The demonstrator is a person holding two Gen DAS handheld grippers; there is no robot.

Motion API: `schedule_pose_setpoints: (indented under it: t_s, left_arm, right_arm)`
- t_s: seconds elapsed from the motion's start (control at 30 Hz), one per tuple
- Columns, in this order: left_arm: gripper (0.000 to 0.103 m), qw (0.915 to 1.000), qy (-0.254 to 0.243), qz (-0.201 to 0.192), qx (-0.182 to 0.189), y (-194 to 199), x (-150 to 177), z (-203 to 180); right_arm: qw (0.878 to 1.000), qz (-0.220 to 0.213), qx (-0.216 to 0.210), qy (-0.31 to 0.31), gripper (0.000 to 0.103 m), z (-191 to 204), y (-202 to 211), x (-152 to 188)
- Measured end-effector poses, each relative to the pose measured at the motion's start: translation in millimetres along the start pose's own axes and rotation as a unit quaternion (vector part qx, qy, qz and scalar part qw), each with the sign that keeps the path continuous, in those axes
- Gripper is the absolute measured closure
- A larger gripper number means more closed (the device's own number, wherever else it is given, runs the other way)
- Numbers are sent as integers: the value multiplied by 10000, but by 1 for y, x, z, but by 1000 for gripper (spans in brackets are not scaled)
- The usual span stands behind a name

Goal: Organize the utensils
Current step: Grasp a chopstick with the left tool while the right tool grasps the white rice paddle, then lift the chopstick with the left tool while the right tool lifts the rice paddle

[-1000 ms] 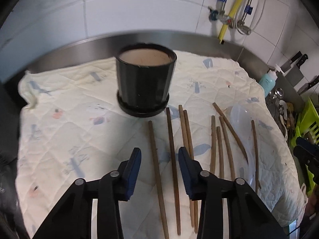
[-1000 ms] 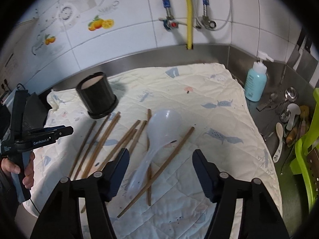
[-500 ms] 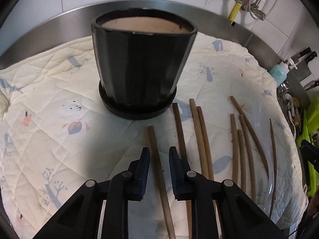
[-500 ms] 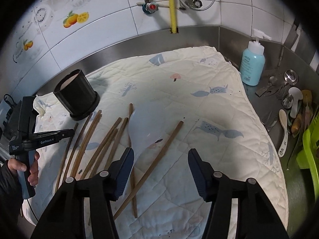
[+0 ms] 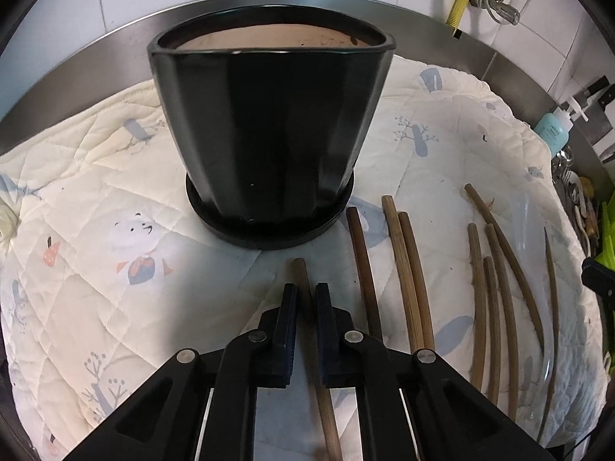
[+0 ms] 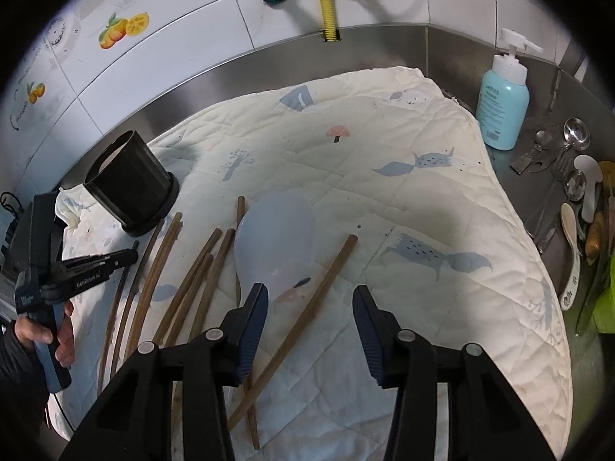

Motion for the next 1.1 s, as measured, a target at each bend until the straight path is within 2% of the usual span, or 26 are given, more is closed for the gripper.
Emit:
schedule_pose_setpoints:
  t_s: [0.17,0.2,0.3,0.33,0.7,1.1]
  left_arm:
    - [96,9998,133,-24,150,2,-1,-3]
    - [96,9997,146,-28,168,3,0,-2]
    - [96,9995,193,-73,228,7,0,-1]
    - [96,9994,212,-102,260,9,0,-1]
    - [96,9982,275,-193,493,27,-2,6]
    - [96,9958,286,-370,783,56,-7,6]
  right_arm:
    - [9997,-51,-255,-27,52,7,-8,-11]
    - [9998,-51,-214,10,49,8,-10,-14]
    - [9999,-31,-107,51,31,10,-18,-21]
    - [9999,-18,-134,45,29,12,-21,-23]
    - [9989,161,11,446,28,33,-47,-36]
    - [9920,424,557,1049,28,43,-69,-35]
Point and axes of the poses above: each gripper's, at about its wrist camera, not at the fingertips, and y roughly against the way its jaws point, z to its left, x to its underside, the point moved 8 cm from there along -y, roughly the way its jaws point, and after that the axes turned 14 degrees about y, right-handed, at the moved point
